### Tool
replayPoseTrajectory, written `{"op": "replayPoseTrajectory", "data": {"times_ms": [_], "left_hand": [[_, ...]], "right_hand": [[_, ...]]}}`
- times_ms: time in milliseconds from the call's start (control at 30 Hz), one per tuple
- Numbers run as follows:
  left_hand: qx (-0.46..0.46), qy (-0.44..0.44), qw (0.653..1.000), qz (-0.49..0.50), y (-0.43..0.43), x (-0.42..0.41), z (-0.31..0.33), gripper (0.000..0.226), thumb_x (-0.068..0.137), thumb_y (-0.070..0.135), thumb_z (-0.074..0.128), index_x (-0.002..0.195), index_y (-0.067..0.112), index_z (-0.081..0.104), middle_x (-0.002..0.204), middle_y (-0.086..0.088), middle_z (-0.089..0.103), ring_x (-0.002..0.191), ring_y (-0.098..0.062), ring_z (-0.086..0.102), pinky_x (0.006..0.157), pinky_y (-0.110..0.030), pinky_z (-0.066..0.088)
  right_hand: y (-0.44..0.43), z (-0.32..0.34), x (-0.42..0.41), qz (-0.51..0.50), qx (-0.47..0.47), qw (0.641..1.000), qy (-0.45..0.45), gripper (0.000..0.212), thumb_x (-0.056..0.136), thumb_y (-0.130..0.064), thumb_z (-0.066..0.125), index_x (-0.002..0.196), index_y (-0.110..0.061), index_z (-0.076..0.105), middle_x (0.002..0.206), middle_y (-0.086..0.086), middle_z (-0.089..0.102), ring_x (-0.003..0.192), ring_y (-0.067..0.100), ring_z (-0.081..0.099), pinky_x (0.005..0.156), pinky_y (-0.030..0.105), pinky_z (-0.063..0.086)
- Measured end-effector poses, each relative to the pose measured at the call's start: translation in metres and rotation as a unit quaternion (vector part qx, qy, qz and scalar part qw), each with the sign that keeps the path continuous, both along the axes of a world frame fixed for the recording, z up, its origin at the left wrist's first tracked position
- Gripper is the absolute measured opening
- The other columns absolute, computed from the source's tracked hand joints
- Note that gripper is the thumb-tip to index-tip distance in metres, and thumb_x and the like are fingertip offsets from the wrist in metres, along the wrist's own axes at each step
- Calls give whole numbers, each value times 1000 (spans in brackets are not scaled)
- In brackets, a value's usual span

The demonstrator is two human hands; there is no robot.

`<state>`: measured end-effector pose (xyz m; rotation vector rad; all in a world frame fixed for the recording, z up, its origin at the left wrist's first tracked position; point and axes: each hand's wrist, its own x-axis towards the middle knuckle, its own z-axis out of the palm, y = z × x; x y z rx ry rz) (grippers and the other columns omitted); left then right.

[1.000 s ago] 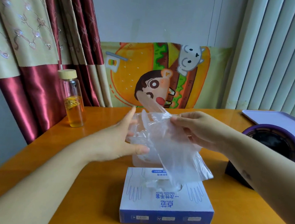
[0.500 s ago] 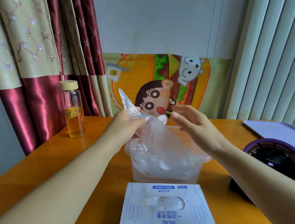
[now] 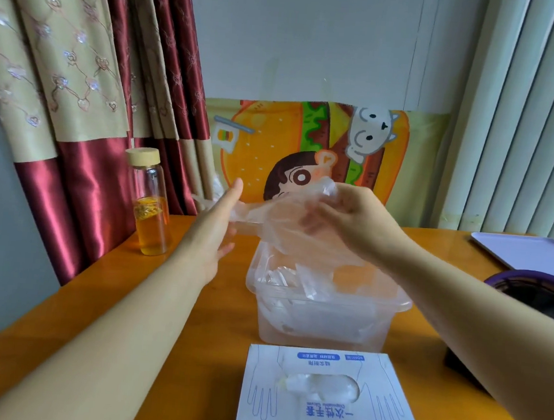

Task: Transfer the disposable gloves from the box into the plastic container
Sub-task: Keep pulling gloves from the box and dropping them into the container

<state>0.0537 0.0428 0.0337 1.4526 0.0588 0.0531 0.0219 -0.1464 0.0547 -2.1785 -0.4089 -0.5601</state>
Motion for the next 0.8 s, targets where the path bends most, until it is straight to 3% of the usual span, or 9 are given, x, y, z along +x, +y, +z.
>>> {"op": "replayPoseTrajectory", "data": {"times_ms": [67, 133, 233, 333, 400, 467, 600, 667, 800], "left_hand": [[56, -47, 997, -25, 5, -6, 5, 95, 60, 81, 49, 143, 35, 38, 146, 5, 40, 133, -19, 37, 113, -48, 25], [85, -110, 988, -74, 13, -7, 10, 101, 54, 83, 46, 143, 33, 39, 151, 9, 35, 140, -13, 28, 116, -44, 16], [176, -194, 952, -155, 29, -1, 11, 66, 63, 75, 63, 114, 34, 67, 145, 17, 40, 133, 2, 32, 111, -26, 20], [182, -161, 958, -151, 43, 12, 8, 50, 69, 54, 76, 113, 30, 70, 143, 8, 48, 135, -3, 31, 117, -34, 19], [192, -162, 962, -104, 47, 20, 7, 14, 81, 38, 72, 87, 26, 75, 113, 2, 68, 121, -12, 54, 114, -39, 29], [260, -160, 950, -61, 48, 28, 6, 12, 88, 32, 65, 84, 24, 71, 97, 2, 70, 105, -16, 62, 106, -38, 39], [370, -113, 922, -8, 40, 50, -1, 41, 88, 43, 61, 119, 15, 59, 111, -3, 66, 102, -18, 61, 90, -37, 48], [411, -90, 907, -10, 30, 60, -8, 49, 89, 43, 61, 127, 13, 51, 117, -4, 63, 100, -16, 61, 78, -30, 46], [424, -57, 904, 20, 12, 81, -19, 74, 88, 40, 64, 148, 17, 27, 140, -7, 48, 125, -26, 48, 102, -41, 42]], "right_hand": [[7, 12, 6, 43, 103, 990, 84, 24, 94, -24, 57, 89, -2, 68, 82, 8, 74, 81, 26, 71, 81, 41, 53], [14, 22, 7, 91, 210, 960, 160, 19, 92, -17, 59, 92, 1, 64, 81, 11, 72, 71, 22, 70, 75, 36, 56], [19, 32, 9, 133, 266, 930, 215, 16, 92, -12, 58, 80, -5, 66, 65, 6, 68, 54, 14, 66, 57, 26, 56], [20, 36, 15, 128, 283, 921, 237, 14, 92, -13, 58, 82, -7, 67, 67, 5, 67, 56, 13, 65, 58, 24, 55], [19, 31, 23, 98, 264, 930, 236, 14, 93, -16, 58, 96, -5, 66, 77, 6, 66, 66, 12, 64, 66, 26, 54], [17, 22, 31, 31, 206, 954, 214, 24, 92, -20, 59, 111, -6, 62, 87, 5, 65, 73, 10, 63, 68, 23, 52], [7, -6, 44, -76, 128, 976, 157, 53, 87, -20, 66, 134, -11, 44, 111, 8, 63, 80, 15, 66, 77, 29, 55], [-2, -19, 47, -111, 82, 980, 141, 53, 86, -19, 66, 133, -16, 42, 96, 1, 65, 72, 12, 64, 67, 28, 54], [-25, -43, 54, -163, -19, 977, 133, 47, 86, -15, 64, 127, -19, 42, 79, 1, 67, 67, 16, 62, 55, 31, 51]]}}
